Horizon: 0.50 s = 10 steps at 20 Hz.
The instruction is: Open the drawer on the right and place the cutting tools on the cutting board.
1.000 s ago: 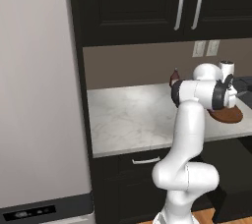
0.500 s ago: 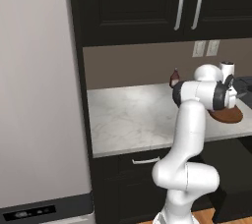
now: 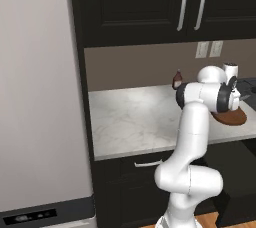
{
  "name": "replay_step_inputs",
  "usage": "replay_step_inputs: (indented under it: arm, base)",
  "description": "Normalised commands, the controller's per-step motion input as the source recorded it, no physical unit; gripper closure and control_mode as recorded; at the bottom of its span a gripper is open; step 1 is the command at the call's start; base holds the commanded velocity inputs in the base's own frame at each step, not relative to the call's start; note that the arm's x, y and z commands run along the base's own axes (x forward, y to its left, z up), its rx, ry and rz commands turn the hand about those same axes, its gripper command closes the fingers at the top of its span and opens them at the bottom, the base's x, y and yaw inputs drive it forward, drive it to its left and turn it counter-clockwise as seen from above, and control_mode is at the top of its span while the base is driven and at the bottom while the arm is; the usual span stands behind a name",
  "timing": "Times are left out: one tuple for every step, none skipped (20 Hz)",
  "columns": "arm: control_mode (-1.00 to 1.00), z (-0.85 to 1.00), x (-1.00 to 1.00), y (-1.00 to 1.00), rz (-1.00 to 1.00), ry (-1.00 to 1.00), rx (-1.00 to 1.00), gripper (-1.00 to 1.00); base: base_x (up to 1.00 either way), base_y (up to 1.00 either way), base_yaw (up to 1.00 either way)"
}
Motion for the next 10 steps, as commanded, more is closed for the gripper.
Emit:
replay_step_inputs:
  arm:
    - [-1.00, -0.17, 0.00, 0.00, 0.00, 0.00, 0.00, 1.00]
    - [-1.00, -0.14, 0.00, 0.00, 0.00, 0.00, 0.00, 1.00]
    - [-1.00, -0.05, 0.00, 0.00, 0.00, 0.00, 0.00, -1.00]
    - [-1.00, 0.00, 0.00, 0.00, 0.00, 0.00, 0.00, -1.00]
    - [-1.00, 0.00, 0.00, 0.00, 0.00, 0.00, 0.00, -1.00]
    - [-1.00, 0.00, 0.00, 0.00, 0.00, 0.00, 0.00, -1.00]
    - [-1.00, 0.06, 0.00, 0.00, 0.00, 0.00, 0.00, -1.00]
    - [-1.00, 0.09, 0.00, 0.06, 0.00, 0.00, 0.00, -1.00]
    - [-1.00, 0.19, -0.14, 0.12, 0.00, 0.00, 0.00, -1.00]
    - [-1.00, 0.20, -0.14, 0.14, 0.00, 0.00, 0.00, -1.00]
  base:
    - [0.00, 0.00, 0.00]
    - [0.00, 0.00, 0.00]
    - [0.00, 0.00, 0.00]
    - [0.00, 0.00, 0.00]
    - [0.00, 0.00, 0.00]
    - [0.00, 0.00, 0.00]
    - [0.00, 0.00, 0.00]
    - [0.00, 0.00, 0.00]
    - [0.00, 0.00, 0.00]
    - [0.00, 0.00, 0.00]
